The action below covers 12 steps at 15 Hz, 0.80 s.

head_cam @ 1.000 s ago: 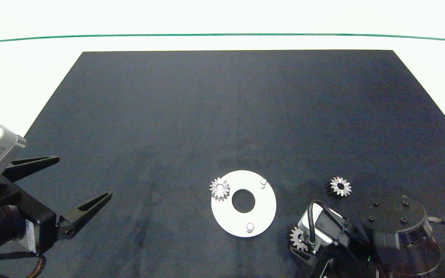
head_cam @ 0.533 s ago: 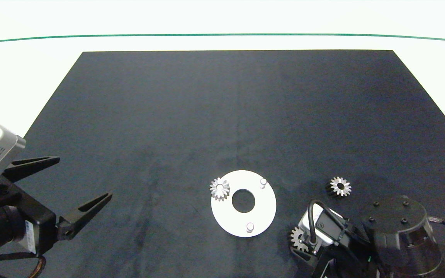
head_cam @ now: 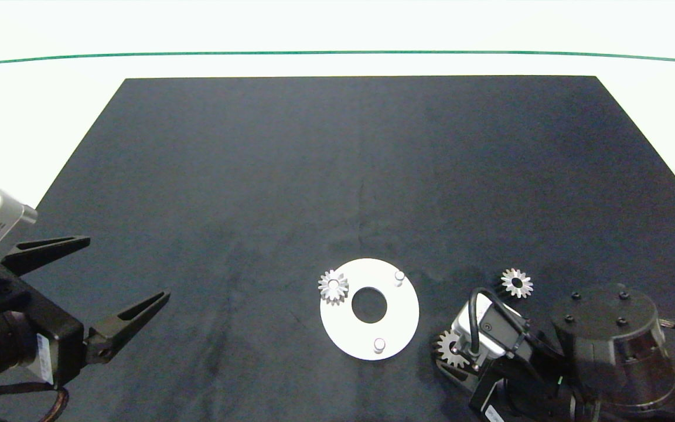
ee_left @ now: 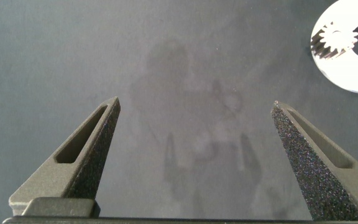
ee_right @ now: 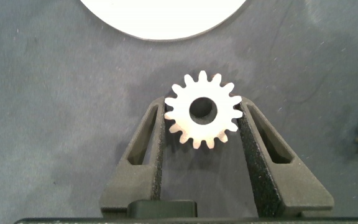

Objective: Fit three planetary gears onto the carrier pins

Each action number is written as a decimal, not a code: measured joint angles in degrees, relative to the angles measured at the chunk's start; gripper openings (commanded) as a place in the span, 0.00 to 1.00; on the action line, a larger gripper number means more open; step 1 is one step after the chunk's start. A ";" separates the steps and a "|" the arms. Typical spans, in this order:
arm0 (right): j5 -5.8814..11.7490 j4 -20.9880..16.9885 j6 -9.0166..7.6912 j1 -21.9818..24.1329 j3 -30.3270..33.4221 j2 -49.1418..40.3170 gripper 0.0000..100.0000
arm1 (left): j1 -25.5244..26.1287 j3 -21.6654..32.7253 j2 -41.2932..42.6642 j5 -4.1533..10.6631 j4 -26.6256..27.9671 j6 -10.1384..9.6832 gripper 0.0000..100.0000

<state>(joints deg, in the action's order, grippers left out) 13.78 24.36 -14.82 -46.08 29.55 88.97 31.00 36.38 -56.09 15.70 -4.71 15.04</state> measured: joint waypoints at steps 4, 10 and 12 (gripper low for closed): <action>-0.05 0.20 -0.09 -0.44 1.76 -0.51 0.04 | 0.04 0.22 0.02 -0.51 0.00 0.00 1.00; -0.05 -0.13 2.23 -3.12 4.21 -1.04 0.04 | -0.02 0.55 0.50 -0.79 -0.02 0.11 1.00; -0.06 -0.18 3.12 -4.55 4.96 -0.62 0.04 | 0.00 0.89 1.16 -0.79 0.02 0.37 1.00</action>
<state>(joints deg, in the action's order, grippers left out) 13.71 24.17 -11.70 -50.63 34.51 88.35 31.00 37.27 -54.93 14.91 -4.68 15.41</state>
